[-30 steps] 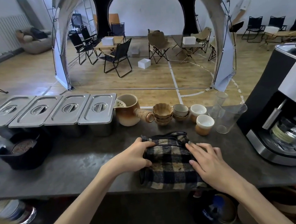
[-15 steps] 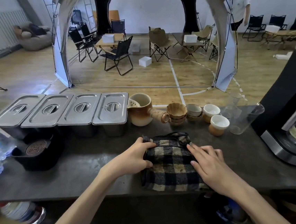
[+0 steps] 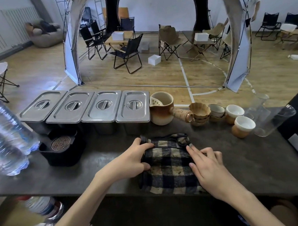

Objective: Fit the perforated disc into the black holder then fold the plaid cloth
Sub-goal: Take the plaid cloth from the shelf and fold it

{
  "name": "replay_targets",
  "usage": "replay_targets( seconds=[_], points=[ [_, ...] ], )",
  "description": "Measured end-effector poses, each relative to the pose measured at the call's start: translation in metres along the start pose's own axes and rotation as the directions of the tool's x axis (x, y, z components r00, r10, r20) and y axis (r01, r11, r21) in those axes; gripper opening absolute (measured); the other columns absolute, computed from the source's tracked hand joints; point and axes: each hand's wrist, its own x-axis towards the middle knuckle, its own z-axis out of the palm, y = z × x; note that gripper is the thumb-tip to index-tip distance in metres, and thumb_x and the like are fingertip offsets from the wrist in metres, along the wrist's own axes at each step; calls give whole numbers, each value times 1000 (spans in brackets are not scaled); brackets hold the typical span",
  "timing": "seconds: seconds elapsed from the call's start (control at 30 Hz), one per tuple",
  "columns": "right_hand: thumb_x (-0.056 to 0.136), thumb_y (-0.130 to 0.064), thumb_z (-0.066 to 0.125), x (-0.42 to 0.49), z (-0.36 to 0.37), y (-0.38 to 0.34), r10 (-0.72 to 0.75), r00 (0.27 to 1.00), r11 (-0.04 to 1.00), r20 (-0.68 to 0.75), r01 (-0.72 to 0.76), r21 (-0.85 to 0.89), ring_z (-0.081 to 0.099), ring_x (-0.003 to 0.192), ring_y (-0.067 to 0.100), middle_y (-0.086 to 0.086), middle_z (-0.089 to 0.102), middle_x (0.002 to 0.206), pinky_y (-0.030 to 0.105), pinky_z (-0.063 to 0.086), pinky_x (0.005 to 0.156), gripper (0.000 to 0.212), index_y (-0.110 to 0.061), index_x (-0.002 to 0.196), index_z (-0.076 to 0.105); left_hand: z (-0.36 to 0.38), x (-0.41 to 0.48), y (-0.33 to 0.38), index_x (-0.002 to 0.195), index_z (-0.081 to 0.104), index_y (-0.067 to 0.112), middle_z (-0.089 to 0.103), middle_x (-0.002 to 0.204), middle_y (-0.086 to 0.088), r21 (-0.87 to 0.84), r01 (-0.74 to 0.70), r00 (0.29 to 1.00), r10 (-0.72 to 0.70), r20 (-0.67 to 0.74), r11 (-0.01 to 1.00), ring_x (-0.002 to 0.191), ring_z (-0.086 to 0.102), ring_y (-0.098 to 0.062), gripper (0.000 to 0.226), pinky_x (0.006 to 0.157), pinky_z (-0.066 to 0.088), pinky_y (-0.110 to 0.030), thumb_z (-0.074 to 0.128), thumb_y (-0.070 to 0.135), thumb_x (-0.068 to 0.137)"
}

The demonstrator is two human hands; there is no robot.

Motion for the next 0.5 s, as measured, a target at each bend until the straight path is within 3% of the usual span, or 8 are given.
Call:
replay_targets(
  seconds=[0.1,0.2,0.23,0.3,0.4,0.5],
  points=[
    [98,-39,16,3,0,-13,30,999,999,-9,-30,34,29,114,10,-4,22,158,25,18,93,58,-20,152,15,-1,-5,-9,150,29,18,22,143,-6,14,23,1000,-23,-11,1000,136,32,-24,70,103,28,-19,65,17,90],
    [100,-35,19,2,2,-18,53,998,997,-22,-52,49,27,108,9,-5,18,159,26,21,96,55,-21,153,11,5,-8,-14,150,29,17,7,152,-1,111,-23,998,29,-51,994,141,16,-23,66,117,20,-34,61,25,92],
    [99,-36,19,2,2,-18,56,998,997,-27,-54,53,27,108,8,-6,17,159,26,22,96,55,-22,153,11,8,-9,-15,149,31,17,7,154,1,111,-40,995,50,-87,993,141,15,-22,64,118,20,-35,59,30,93],
    [99,-39,24,1,-1,-15,69,997,995,-43,-65,77,28,114,9,-6,22,155,26,24,100,55,-27,152,17,15,-10,-14,145,39,19,27,147,-2,27,-18,974,24,-225,999,135,32,-20,58,113,31,-32,56,39,93],
    [96,-41,43,0,-7,-8,158,983,959,-97,-130,252,37,112,6,-9,41,121,23,33,98,52,-29,146,35,24,-11,-10,139,48,25,54,116,2,-92,46,899,-82,-431,995,108,54,-17,52,92,48,-30,58,44,91],
    [96,-35,48,1,-10,-13,223,971,905,-81,-176,387,49,94,1,-12,42,96,16,38,84,48,-24,142,43,32,-10,-10,139,48,22,55,110,2,-67,44,893,-69,-446,997,104,58,-20,51,90,50,-33,61,36,91]
  ],
)
